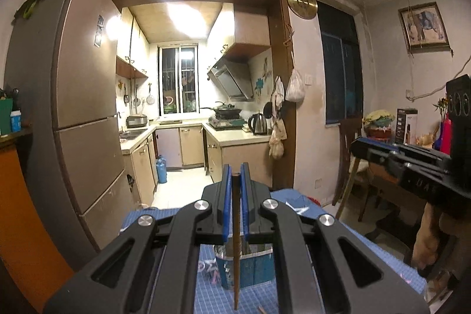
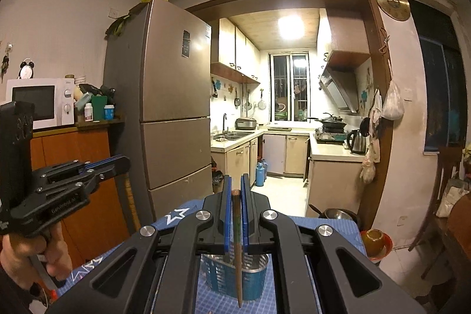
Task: Organize utensils
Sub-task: 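Lower both chopsticks into the holder basket and open both tools, then move both open tools back over the remaining chopsticks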
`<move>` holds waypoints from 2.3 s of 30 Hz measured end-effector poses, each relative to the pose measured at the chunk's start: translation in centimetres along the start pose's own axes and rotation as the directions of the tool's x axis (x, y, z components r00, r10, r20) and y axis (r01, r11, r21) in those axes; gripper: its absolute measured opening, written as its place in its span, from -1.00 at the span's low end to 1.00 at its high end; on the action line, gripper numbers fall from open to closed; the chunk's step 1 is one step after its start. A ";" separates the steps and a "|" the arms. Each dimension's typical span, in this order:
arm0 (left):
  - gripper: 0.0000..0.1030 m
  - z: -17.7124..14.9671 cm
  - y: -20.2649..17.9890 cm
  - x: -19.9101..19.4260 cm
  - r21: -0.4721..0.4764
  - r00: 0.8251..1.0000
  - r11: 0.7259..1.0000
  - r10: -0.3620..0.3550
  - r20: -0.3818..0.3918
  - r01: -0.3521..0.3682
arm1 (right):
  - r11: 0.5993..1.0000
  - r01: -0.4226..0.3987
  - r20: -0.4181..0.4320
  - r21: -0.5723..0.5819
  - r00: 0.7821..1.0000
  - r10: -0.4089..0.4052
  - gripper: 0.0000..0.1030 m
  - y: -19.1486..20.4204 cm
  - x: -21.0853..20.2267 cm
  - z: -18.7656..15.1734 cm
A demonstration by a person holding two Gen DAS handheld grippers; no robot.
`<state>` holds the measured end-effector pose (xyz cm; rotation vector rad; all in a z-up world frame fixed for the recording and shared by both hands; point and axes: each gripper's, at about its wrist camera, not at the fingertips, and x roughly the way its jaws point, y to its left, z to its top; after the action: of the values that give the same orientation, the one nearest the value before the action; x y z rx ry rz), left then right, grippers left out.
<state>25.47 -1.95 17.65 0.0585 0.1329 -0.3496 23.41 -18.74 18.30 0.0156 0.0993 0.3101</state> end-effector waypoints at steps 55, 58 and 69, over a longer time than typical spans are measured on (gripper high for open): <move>0.20 -2.9 3.7 4.1 -0.058 0.996 0.994 0.094 -0.007 -0.094 | 0.998 -0.016 -0.022 0.068 1.000 0.017 -0.55 -1.6 5.0 -3.3; 0.40 -6.3 4.3 -3.2 -0.027 0.993 0.993 0.112 0.033 -0.111 | 0.996 -0.065 0.045 0.054 0.997 0.063 -0.55 0.0 -2.9 -7.2; 0.43 -22.6 8.1 -15.0 -0.093 0.954 0.956 0.265 -0.139 -0.278 | 0.990 0.007 -0.253 0.141 0.967 0.030 -0.55 6.6 -13.8 -31.7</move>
<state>11.62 12.46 -2.33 -0.0119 0.2652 -0.0620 5.18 -16.70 -11.76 0.1170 0.3772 0.3151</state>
